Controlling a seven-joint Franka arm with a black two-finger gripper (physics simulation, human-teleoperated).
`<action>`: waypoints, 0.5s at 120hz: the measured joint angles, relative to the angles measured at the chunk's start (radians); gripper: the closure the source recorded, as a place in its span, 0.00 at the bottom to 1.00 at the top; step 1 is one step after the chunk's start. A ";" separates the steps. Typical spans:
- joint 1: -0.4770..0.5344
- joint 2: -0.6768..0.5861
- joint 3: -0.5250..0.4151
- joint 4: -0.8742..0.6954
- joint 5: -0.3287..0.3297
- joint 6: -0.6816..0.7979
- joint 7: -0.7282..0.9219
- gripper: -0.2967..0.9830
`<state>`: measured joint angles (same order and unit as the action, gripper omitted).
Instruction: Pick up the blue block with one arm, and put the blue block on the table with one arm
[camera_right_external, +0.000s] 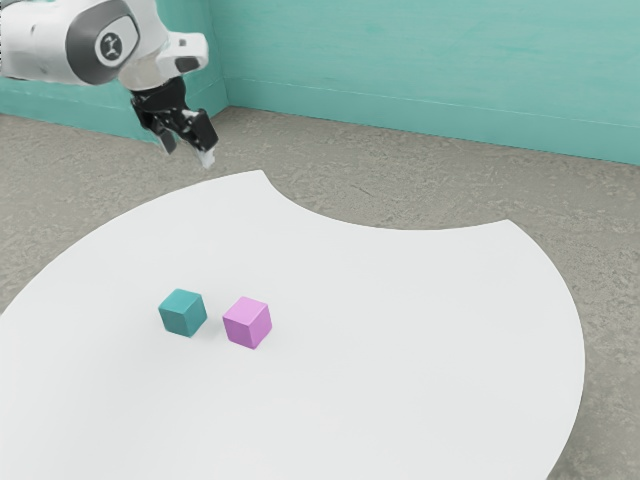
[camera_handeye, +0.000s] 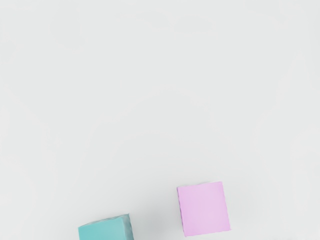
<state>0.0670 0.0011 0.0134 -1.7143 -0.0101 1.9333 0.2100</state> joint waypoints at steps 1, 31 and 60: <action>-0.004 0.001 -0.004 0.014 0.004 -0.010 0.000 0.25; -0.203 0.010 -0.023 0.094 0.053 -0.174 -0.020 0.24; -0.382 0.007 -0.011 0.093 0.057 -0.219 -0.039 0.23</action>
<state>-0.3146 0.0084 0.0022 -1.6214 0.0467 1.7144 0.1708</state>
